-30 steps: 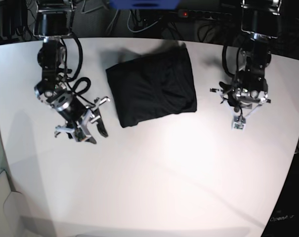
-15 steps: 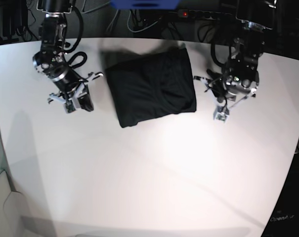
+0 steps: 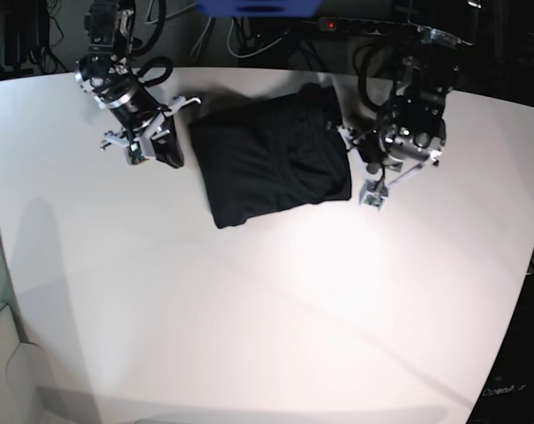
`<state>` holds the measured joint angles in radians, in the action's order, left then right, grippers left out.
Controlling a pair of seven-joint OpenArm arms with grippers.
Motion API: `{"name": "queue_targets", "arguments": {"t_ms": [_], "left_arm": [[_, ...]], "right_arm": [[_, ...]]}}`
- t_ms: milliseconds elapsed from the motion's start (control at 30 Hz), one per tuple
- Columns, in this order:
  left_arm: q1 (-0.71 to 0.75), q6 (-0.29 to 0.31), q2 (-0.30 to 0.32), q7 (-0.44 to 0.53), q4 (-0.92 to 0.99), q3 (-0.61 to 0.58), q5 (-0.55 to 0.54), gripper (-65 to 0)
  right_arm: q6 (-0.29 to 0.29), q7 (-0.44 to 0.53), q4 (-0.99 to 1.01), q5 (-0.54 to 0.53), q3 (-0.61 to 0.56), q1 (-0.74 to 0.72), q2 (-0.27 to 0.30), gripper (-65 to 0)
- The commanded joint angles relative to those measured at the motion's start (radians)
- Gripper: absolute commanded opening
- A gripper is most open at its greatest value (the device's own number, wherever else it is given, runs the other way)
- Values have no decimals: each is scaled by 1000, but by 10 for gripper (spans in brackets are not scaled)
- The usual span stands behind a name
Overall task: Fold the T-shirt properly
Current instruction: 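Move both grippers to opposite sides of the folded stack, then push the folded stack's edge with the left gripper to square it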
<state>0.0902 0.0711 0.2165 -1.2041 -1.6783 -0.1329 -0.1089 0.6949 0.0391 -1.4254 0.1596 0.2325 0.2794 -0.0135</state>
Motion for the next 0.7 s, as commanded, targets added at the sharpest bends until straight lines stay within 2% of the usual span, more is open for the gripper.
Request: {"name": "queue_targets", "arguments": {"t_ms": [0,167,300,433,533,667], "left_arm": [[-25,0,-10,2,-4,-12,-18,-650],[-82,-1,-44,45,86,-23,-18,-650],[-195,-1,-68,111,195,-21,-18,-650],[-343,-7,-95,123,278,-17,-18,-650],[-424,-9,-85,96,244,-15,-25,-650],[-456,-3,-59,-47,168,-15,-27,-650]], "right_arm": [[3,26,-16,-15,0,16,5,-650],[3,51,-16,-16,-2,77,-26,-650],[3,170,-15,-16,-3,163,-49,-650],[3,267,-10,-13,-3,225,-78,-650],[3,287,-10,-13,-3,240,-78,-650],[3,284,-10,-13,1,234,-76,-650]]}}
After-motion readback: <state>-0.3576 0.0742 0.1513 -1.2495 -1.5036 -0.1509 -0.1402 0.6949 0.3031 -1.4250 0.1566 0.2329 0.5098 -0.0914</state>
